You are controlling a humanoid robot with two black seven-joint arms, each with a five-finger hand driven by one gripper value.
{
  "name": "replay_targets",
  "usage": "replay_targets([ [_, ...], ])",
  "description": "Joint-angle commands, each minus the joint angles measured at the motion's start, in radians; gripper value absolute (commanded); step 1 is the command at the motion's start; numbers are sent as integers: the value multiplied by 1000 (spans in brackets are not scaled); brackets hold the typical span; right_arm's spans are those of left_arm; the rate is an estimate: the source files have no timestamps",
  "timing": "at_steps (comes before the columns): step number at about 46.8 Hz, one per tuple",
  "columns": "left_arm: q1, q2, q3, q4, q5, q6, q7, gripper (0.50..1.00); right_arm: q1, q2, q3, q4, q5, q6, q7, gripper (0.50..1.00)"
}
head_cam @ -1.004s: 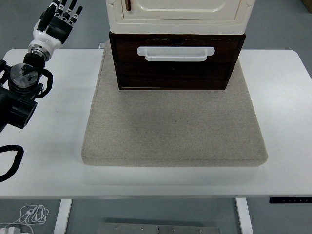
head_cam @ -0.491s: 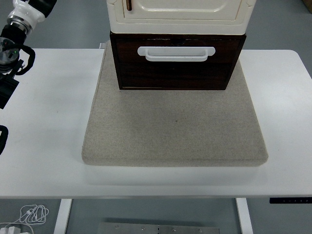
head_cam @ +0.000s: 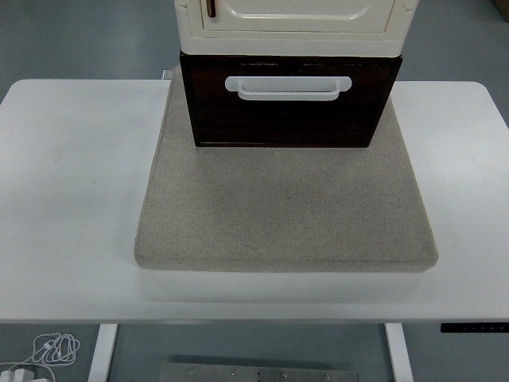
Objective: Open the drawer under the combination cabinet
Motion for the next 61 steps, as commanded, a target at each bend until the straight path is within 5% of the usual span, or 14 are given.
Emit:
replay_targets([
  [1, -19, 26, -1, -78, 59, 38, 0, 1000, 0, 0, 0, 0, 0, 0, 0, 926],
  [12, -73, 71, 14, -241, 134, 72, 12, 1000, 0, 0, 0, 0, 0, 0, 0, 926],
  [36, -283, 253, 446, -554, 249, 55, 44, 1000, 0, 0, 0, 0, 0, 0, 0, 926],
  [45, -395, 344, 563, -649, 265, -40, 58, 1000, 0, 0, 0, 0, 0, 0, 0, 926],
  [61, -469, 405, 650, -734, 323, -220, 224, 1000, 0, 0, 0, 0, 0, 0, 0, 926],
])
